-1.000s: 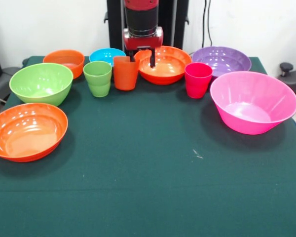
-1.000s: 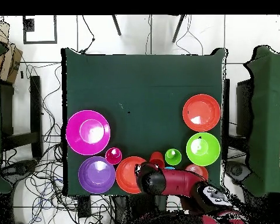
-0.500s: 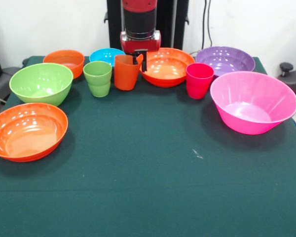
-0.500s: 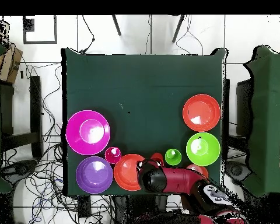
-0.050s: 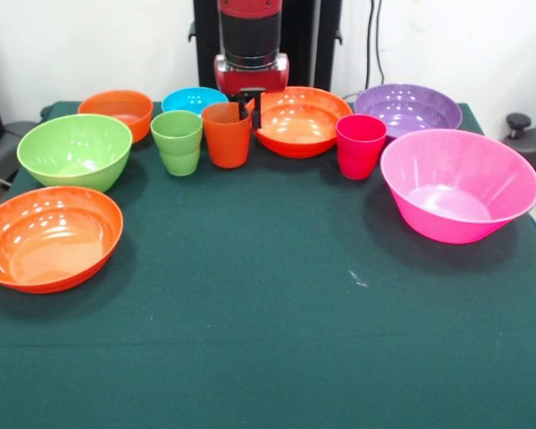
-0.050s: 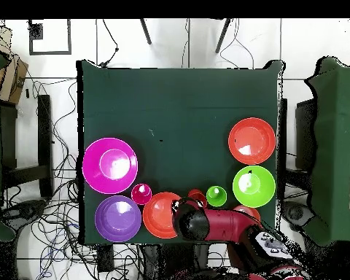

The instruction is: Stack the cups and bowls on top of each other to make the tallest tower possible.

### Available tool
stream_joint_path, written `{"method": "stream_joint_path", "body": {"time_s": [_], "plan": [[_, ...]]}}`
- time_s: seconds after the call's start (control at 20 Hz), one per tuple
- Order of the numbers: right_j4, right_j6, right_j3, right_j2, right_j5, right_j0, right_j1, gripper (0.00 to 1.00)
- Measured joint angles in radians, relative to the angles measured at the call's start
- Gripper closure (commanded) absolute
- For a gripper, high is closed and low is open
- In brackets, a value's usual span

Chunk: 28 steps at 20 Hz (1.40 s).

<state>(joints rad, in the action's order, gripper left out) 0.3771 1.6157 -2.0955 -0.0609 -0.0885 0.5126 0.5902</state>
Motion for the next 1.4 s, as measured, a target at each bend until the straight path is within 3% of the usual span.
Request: {"method": "stream_joint_path", "body": {"time_s": [0.55,1.4], "plan": [[0.0,0.0,0.005,-0.014,0.0,-0.015,0.056,1.0],[-0.002,0.0,0.125,-0.03,0.0,-0.084,-0.003,1.0]]}}
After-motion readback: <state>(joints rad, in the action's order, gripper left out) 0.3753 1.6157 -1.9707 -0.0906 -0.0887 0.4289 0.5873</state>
